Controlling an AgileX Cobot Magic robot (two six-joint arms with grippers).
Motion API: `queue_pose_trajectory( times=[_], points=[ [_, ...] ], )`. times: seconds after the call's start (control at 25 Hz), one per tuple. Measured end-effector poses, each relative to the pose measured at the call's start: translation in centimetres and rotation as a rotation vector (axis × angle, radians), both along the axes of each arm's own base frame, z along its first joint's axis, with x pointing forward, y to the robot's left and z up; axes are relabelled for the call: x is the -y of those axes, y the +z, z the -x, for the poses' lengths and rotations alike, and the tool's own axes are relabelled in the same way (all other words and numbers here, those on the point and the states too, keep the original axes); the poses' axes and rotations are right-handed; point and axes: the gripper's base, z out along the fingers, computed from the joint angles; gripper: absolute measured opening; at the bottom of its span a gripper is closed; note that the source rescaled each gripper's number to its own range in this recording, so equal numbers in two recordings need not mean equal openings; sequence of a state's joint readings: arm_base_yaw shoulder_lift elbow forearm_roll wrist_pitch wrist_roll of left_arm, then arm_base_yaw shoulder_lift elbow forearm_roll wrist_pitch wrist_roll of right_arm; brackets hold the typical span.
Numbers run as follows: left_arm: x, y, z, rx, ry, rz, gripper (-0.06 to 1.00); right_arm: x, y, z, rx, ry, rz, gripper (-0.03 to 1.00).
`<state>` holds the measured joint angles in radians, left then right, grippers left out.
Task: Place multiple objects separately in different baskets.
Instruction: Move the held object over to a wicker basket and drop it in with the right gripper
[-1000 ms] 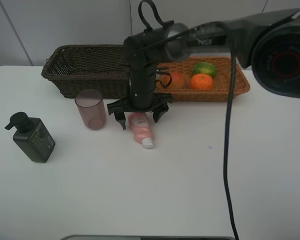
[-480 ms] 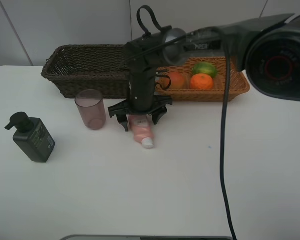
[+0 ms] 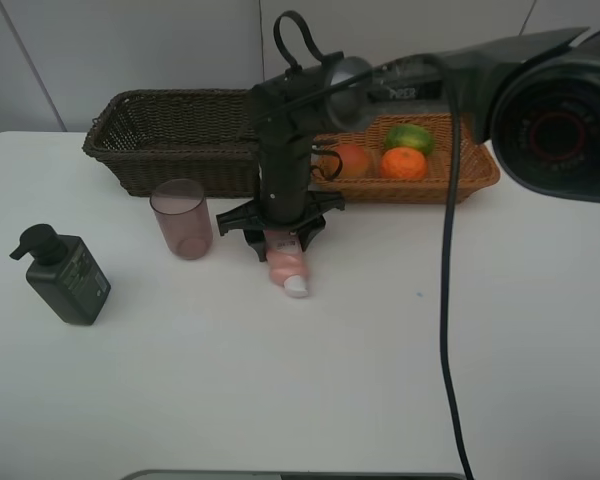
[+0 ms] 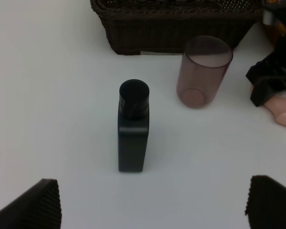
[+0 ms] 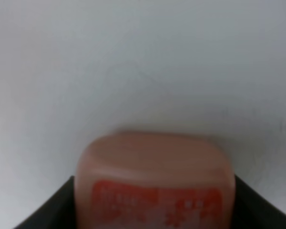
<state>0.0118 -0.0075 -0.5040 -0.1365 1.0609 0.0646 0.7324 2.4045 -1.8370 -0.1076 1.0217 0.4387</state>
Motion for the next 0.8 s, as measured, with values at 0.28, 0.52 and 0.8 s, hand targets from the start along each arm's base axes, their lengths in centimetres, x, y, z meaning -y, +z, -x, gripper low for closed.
queue_pose_trajectory(
  times=[0.28, 0.52, 0.8],
  points=[
    [0.0, 0.0, 0.0, 0.000, 0.000, 0.000, 1.00, 0.0, 0.0, 0.0, 0.000, 0.000, 0.000, 0.02],
    [0.0, 0.0, 0.0, 0.000, 0.000, 0.000, 1.00, 0.1, 0.7, 0.2, -0.012, 0.026, 0.008, 0.01],
    [0.0, 0.0, 0.0, 0.000, 0.000, 0.000, 1.00, -0.5, 6.1, -0.8, 0.026, 0.098, 0.005, 0.01]
  ],
)
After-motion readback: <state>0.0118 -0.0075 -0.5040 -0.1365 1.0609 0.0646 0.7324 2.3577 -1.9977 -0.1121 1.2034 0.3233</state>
